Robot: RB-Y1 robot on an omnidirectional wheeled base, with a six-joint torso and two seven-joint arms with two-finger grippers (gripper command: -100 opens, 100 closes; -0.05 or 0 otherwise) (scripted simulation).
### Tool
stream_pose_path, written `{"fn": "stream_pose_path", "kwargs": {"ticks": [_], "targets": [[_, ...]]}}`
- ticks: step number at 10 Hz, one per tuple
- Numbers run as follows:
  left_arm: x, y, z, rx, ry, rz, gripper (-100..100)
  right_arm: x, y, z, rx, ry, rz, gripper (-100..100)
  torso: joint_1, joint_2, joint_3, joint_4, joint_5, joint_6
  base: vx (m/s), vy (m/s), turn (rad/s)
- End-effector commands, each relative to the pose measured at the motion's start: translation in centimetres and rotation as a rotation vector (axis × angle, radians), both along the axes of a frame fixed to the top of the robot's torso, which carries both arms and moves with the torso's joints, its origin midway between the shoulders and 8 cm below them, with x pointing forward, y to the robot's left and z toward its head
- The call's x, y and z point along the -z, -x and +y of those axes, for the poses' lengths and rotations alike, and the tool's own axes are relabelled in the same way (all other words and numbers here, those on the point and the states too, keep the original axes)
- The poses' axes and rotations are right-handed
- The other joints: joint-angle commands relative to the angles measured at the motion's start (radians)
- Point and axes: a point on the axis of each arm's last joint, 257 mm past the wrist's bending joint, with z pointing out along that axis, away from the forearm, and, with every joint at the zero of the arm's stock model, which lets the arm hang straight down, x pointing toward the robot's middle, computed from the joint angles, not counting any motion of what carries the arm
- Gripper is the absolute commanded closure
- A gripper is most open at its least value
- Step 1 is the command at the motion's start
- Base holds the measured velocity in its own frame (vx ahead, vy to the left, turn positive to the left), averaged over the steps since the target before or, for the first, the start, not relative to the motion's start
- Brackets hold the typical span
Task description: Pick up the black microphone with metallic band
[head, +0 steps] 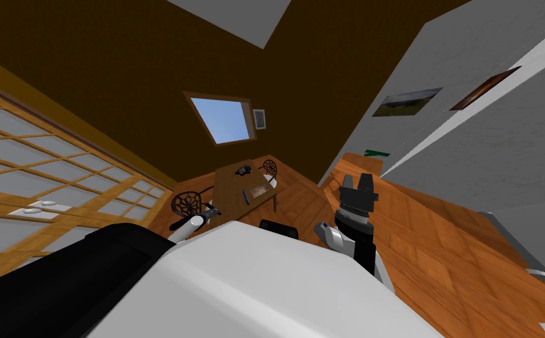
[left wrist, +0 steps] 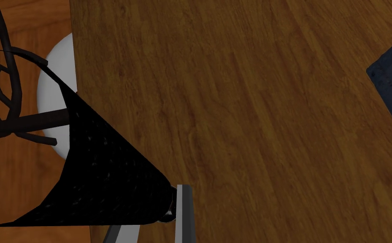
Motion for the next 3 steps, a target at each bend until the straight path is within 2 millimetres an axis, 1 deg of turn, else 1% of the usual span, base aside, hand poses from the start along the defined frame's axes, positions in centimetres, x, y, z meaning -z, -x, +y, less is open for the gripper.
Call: {"fn": "stream_pose_path", "kwargs": {"ticks": [1,2,3], "targets": [[-0.45,-0.5,-0.71,0.017,0.001,0.002,100,0.0,0.0,0.0,0.0,0.0,0.0,0,0.0,0.0,0.0,0.0,0.0,0.0,0.007,0.005,0.101],[-0.28,-0.34,-0.42,0.01,0.001,0.001,100,0.0,0.0,0.0,0.0,0.0,0.0,0,0.0,0.0,0.0,0.0,0.0,0.0,0.003,0.0,0.019],[-0.29,-0.36,-0.48,0.011,0.002,0.001,0,0.0,0.0,0.0,0.0,0.0,0.0,0,0.0,0.0,0.0,0.0,0.0,0.0,0.0,0.0,0.0]]}}
